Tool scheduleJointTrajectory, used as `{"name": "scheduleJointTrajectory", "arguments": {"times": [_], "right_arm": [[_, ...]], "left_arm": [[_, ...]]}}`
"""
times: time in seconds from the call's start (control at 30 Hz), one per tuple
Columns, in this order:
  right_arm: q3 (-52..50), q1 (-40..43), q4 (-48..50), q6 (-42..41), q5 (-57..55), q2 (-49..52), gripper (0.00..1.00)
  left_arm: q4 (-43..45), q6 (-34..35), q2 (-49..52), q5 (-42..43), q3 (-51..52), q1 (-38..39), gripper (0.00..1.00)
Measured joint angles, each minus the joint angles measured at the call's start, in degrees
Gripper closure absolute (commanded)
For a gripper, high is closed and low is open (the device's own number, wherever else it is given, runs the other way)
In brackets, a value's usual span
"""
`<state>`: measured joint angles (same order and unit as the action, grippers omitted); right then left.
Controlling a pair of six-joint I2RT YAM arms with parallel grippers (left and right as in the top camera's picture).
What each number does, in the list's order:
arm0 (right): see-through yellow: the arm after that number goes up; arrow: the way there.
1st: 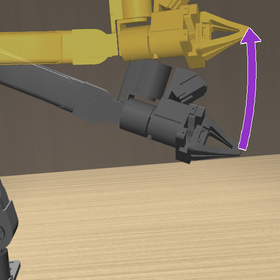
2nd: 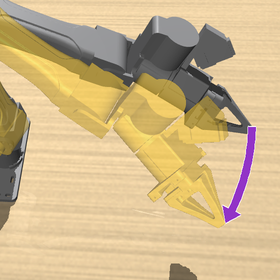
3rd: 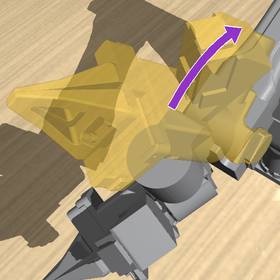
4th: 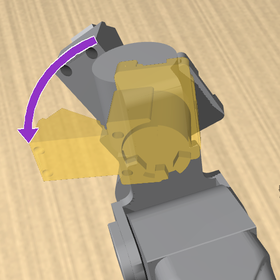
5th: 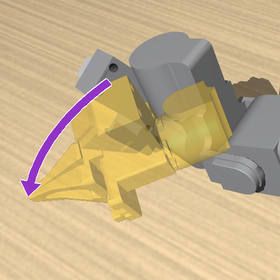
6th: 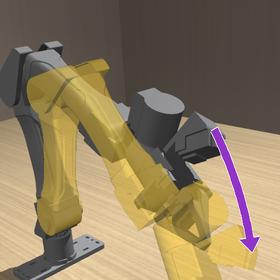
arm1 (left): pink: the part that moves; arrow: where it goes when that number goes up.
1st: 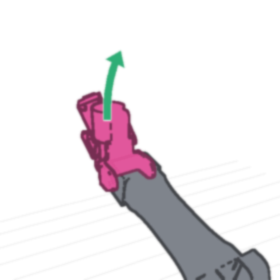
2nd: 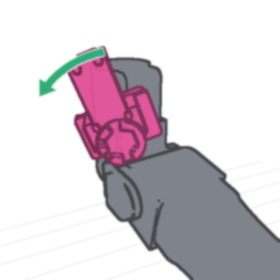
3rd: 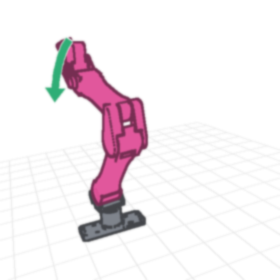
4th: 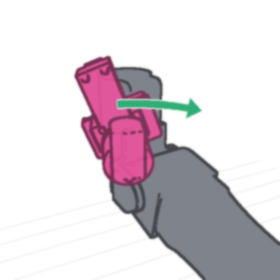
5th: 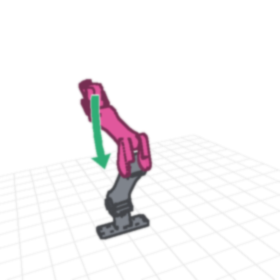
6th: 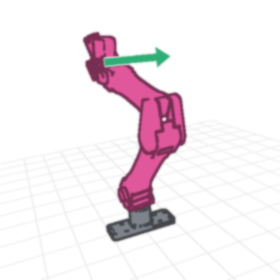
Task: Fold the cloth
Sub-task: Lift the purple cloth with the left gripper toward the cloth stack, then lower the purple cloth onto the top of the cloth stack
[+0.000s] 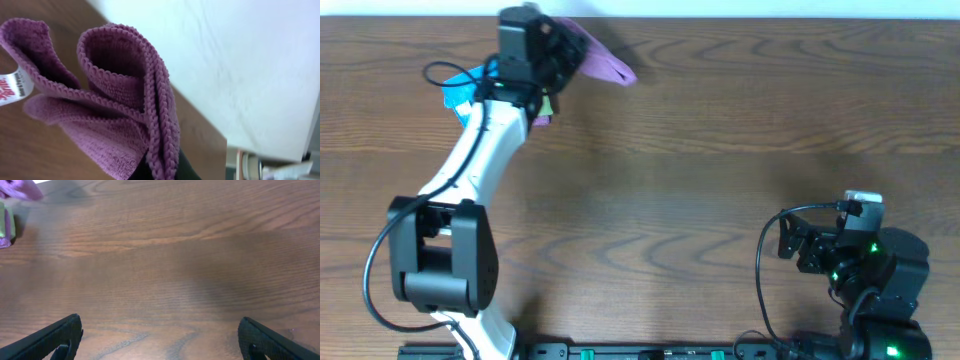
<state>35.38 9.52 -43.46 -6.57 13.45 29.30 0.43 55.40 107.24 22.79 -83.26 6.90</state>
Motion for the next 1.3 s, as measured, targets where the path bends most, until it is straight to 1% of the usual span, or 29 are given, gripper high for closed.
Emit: {"name": "scheduleJointTrajectory", "arguments": {"times": [0.27,0.5,0.67,0.9,1.07,1.3], "right_arm": [[0.0,0.0,0.0,0.0,0.0,0.0,0.01],[0.0,0.0,0.0,0.0,0.0,0.0,0.01],[0.0,0.0,0.0,0.0,0.0,0.0,0.01],[0.0,0.0,0.0,0.0,0.0,0.0,0.01],[0.0,0.0,0.0,0.0,0.0,0.0,0.01],[0.0,0.0,0.0,0.0,0.0,0.0,0.01]], "left_arm": [[0.0,-1.2,0.0,0.0,-1.1,-5.8,0.94],[0.2,-1.5,0.0,0.0,-1.1,-8.5,0.94],[2.3,-1.7,0.5,0.0,-1.6,-9.7,0.94],[2.4,-2.0,4.5,0.9,-7.1,-10.9,0.94],[0.1,-3.1,7.9,2.4,-10.6,-11.2,0.94],[-8.1,-7.4,7.9,2.7,-11.0,-11.4,0.94]]}}
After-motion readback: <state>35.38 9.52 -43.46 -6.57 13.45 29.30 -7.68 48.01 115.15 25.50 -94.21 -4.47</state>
